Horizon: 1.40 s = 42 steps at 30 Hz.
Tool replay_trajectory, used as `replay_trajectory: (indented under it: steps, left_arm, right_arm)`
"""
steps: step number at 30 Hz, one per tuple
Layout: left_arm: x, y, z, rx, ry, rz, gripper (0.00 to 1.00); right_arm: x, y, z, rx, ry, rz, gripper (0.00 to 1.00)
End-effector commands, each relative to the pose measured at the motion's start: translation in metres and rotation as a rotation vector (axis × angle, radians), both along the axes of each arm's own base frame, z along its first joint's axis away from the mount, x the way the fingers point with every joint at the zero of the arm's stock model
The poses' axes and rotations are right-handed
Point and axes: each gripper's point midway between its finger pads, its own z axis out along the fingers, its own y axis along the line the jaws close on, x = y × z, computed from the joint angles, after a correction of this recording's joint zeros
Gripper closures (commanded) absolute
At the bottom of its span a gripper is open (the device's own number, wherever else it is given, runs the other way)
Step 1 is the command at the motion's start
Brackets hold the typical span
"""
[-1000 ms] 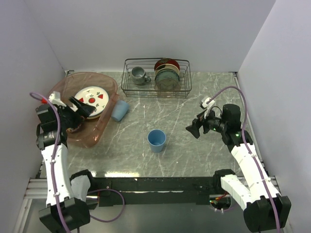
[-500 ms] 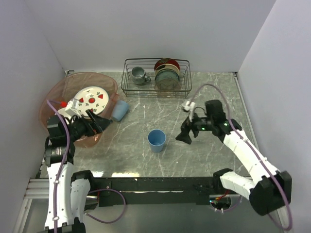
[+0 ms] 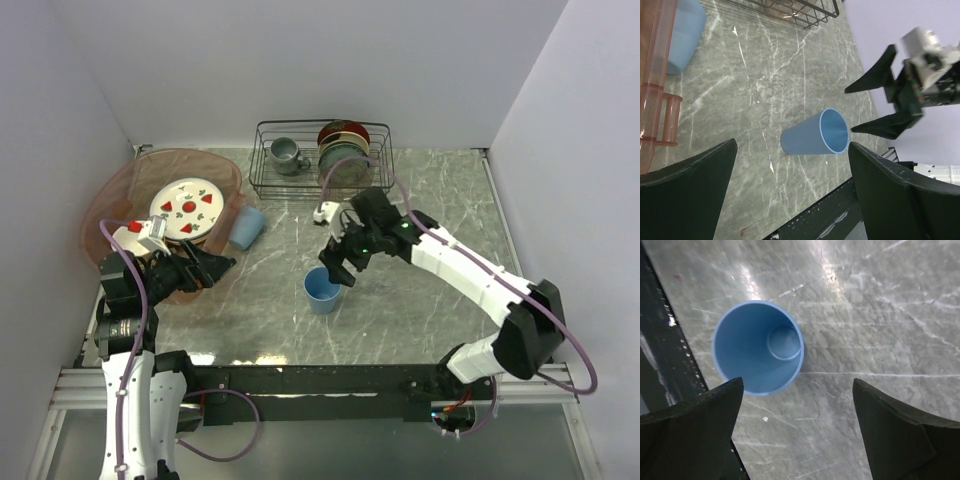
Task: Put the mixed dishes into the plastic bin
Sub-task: Pick up the cup at the center of the board.
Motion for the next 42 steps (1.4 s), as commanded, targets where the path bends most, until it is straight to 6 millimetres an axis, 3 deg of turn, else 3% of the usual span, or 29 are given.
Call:
replay_trajectory:
  steps: [1, 4, 8, 11, 15, 19, 27, 34, 41, 42]
  left_arm:
    - [0.002, 0.001, 0.011, 0.018, -0.077, 0.0, 0.01]
    - [0.004, 0.002, 0.009, 0.016, -0.072, 0.015, 0.01]
    - [0.004, 0.003, 0.007, 0.018, -0.067, 0.017, 0.01]
    - [0.003, 0.003, 0.009, 0.021, -0.075, 0.017, 0.01]
    - [0.001, 0.001, 0.01, 0.015, -0.073, 0.006, 0.01]
    - [-0.001, -0.003, 0.011, 0.0, -0.061, -0.023, 0.01]
    - [-0.003, -0.014, 0.022, -0.1, -0.028, -0.055, 0.01]
    - [0.008, -0.023, 0.061, -0.128, -0.058, 0.013, 0.01]
    - [0.019, -0.05, 0.063, -0.118, 0.005, 0.048, 0.01]
    - [0.016, -0.066, 0.059, -0.108, 0.027, 0.007, 0.01]
  right_arm:
    - [0.007, -0.002, -0.011, -0.118, -0.011, -0.073, 0.09]
    - [0.011, -0.002, -0.021, -0.166, -0.025, -0.083, 0.18]
    - [0.013, 0.0, -0.035, -0.214, -0.002, -0.089, 0.46]
    - [0.013, 0.002, -0.04, -0.231, 0.001, -0.094, 0.6]
    - [0.017, 0.001, -0.039, -0.226, -0.014, -0.114, 0.74]
    - [0.021, 0.001, -0.028, -0.214, -0.043, -0.122, 0.98]
    - [0.039, 0.01, 0.032, -0.144, -0.158, -0.138, 1.0]
    - [0.057, 0.023, 0.067, -0.112, -0.176, -0.202, 1.0]
    - [0.076, 0.034, 0.095, -0.074, -0.256, -0.282, 1.0]
    - [0.078, 0.035, 0.096, -0.08, -0.268, -0.293, 1.0]
